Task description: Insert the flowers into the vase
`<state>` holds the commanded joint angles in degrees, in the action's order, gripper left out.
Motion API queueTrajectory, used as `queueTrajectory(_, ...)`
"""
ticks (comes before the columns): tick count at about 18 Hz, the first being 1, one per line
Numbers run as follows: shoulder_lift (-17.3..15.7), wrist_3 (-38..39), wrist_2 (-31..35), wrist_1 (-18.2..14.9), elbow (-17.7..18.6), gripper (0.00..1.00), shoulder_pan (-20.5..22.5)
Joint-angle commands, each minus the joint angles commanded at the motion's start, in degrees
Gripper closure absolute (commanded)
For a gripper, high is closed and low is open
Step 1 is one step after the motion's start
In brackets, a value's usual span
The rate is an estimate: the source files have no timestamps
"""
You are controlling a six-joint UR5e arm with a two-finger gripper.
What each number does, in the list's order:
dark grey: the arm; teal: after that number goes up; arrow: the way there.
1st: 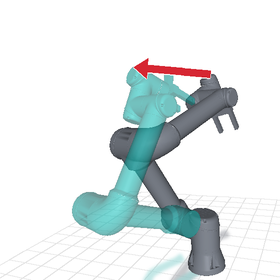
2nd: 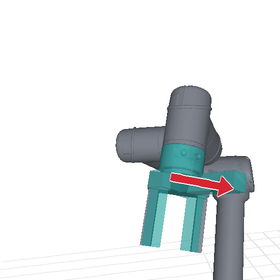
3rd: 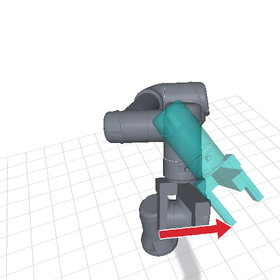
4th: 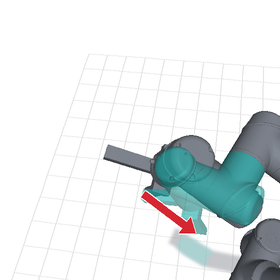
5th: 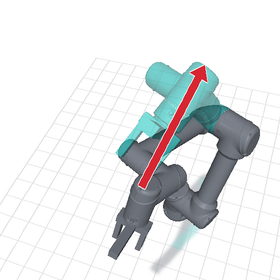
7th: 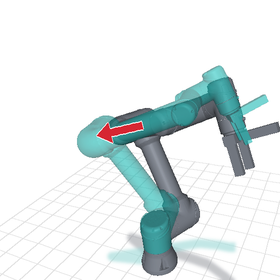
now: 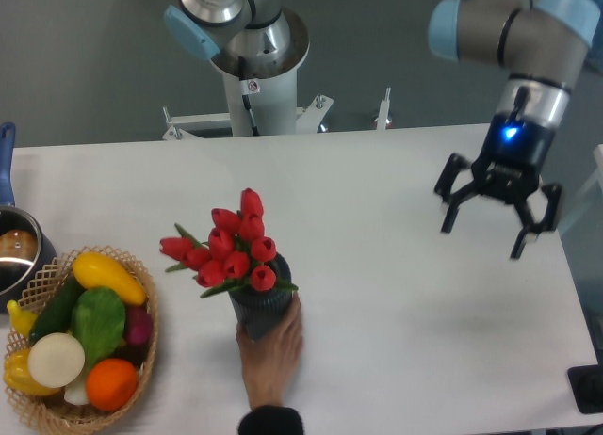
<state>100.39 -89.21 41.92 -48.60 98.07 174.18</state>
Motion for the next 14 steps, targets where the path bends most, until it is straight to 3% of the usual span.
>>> queueTrajectory(3, -7.0, -0.4, 7.6, -0.4, 5.5, 0.00, 4.8)
queueTrajectory(6, -12.1, -1.0, 18.2, -1.9, 7.3, 0.00, 6.3)
queueTrajectory(9, -13.9, -5.3, 25.5, -2.5, 7.0, 0.00, 6.7)
queueTrajectory(12, -15.0, -10.8, 34.3, -5.5, 6.5, 0.00, 7.0)
queueTrajectory(14, -15.3, -14.0, 36.6, -6.1, 6.4, 0.00, 7.3)
